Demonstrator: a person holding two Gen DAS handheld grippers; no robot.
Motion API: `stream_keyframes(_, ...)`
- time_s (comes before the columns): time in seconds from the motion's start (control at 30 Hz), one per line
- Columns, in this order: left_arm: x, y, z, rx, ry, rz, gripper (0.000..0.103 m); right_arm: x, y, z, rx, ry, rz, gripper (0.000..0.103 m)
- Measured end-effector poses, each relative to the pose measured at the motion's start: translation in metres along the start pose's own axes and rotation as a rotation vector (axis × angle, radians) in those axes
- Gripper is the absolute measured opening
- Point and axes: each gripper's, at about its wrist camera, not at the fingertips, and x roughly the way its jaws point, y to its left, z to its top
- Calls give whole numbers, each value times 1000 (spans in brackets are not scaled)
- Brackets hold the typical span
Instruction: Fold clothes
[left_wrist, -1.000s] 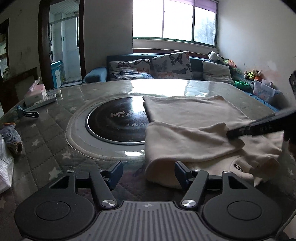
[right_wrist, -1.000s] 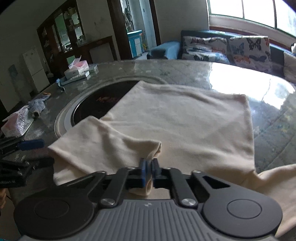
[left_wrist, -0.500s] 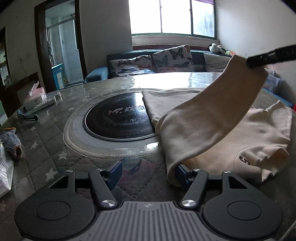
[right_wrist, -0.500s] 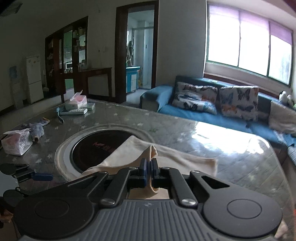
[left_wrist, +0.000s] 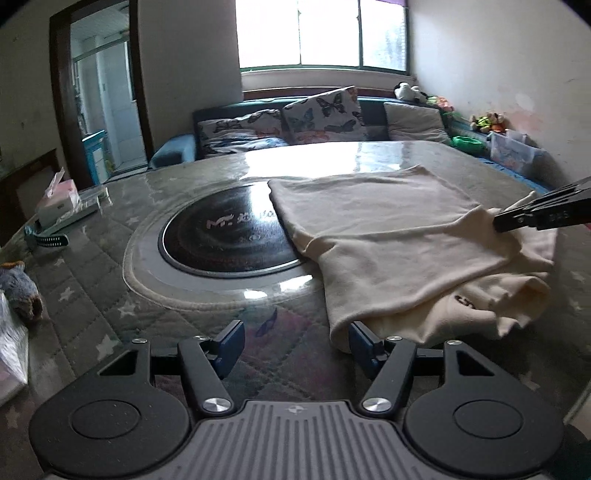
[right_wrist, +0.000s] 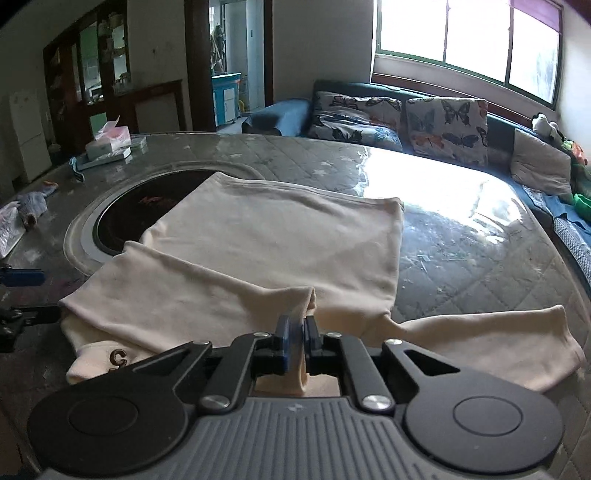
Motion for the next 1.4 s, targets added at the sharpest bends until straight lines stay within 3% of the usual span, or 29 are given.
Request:
stream_keyframes(0.17,-6,4,17,-10,-23,-54,62,-6,3,8,-15,-46,30,10)
stream_keyframes(0.37,31,-8,39,-51,-2,-164,36,6,13,9,-33,-31,102,12)
stream_keyframes(0.57,62,-7,44,-103,13,-219,35,18,12,2,-15,6,126,13)
stream_keyframes(0.8,76,7,39,-134,61,-168,35,22,9,6,-3,0,128,17)
stream_keyframes(1.0,65,-1,51,-93,-10,-134,32,25,6,10,7,-6,130,18)
stream_keyframes(1.17,82,1,50,-80,24,-57,28,30,4,13,16,-6,128,19)
stream_keyframes(1.4,81,1,50,-84,24,-47,29,31,-6,6,65,3,129,22)
